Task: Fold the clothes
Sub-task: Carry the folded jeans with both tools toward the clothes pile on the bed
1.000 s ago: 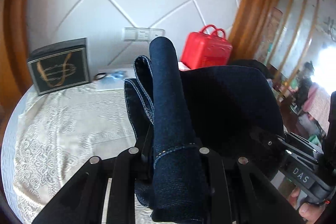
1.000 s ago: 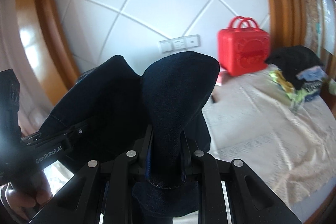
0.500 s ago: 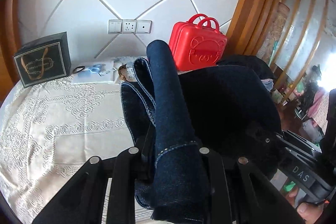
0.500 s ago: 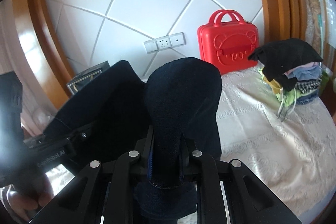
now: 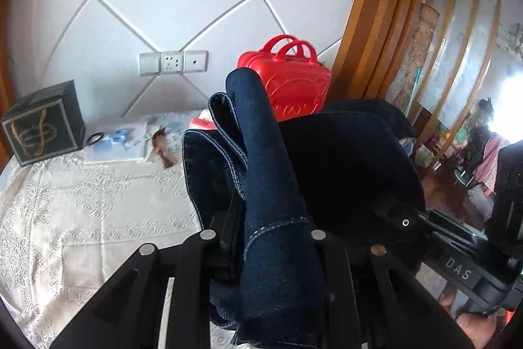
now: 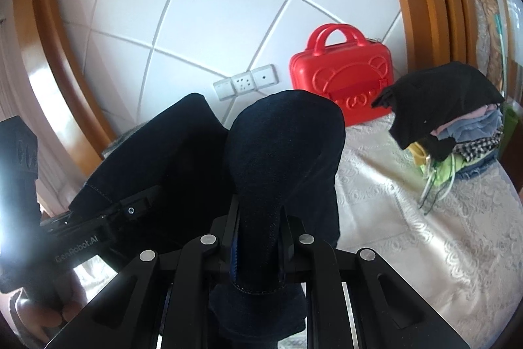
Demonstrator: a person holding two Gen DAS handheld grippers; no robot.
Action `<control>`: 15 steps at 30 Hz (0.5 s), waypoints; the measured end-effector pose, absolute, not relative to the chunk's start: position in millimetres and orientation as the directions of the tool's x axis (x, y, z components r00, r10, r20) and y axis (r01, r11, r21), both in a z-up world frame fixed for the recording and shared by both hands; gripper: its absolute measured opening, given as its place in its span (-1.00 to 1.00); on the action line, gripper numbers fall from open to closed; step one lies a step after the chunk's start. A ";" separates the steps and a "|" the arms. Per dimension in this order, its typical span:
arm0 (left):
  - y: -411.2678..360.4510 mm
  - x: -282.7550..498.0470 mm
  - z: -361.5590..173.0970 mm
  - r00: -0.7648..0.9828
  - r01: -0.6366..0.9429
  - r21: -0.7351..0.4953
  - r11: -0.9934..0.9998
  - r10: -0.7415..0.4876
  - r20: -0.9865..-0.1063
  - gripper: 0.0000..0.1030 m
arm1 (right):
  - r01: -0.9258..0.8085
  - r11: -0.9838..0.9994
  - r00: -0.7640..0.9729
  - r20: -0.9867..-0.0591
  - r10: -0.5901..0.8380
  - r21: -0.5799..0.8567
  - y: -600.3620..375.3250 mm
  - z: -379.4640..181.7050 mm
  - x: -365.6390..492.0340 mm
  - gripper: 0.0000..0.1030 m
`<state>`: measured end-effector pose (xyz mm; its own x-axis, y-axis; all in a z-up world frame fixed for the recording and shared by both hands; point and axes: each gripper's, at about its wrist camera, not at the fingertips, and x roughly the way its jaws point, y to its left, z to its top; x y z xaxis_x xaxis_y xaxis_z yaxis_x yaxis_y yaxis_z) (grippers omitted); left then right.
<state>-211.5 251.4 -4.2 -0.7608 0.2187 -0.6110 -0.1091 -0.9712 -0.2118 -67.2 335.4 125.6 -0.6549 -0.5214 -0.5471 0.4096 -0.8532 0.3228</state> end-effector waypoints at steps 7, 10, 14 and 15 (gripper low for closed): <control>346.3 -270.7 40.1 -0.829 -0.048 -0.194 -0.980 0.147 -0.540 -0.59 | 0.497 -0.793 -0.631 -0.481 -0.609 0.352 406.7 150.9 -135.0 -0.69; 398.4 -305.1 69.7 -0.866 -0.008 -0.200 -0.980 0.107 -0.488 -0.59 | 0.572 -0.737 -0.604 -0.422 -0.676 0.360 453.7 178.5 -184.5 -0.69; 465.8 -364.0 107.6 -0.882 -0.007 -0.238 -0.971 0.118 -0.457 -0.59 | 0.631 -0.695 -0.585 -0.376 -0.718 0.345 523.1 221.8 -258.3 -0.69; 477.1 -380.2 113.7 -0.881 -0.010 -0.263 -0.965 0.134 -0.454 -0.59 | 0.638 -0.688 -0.578 -0.374 -0.725 0.347 541.5 231.0 -278.8 -0.69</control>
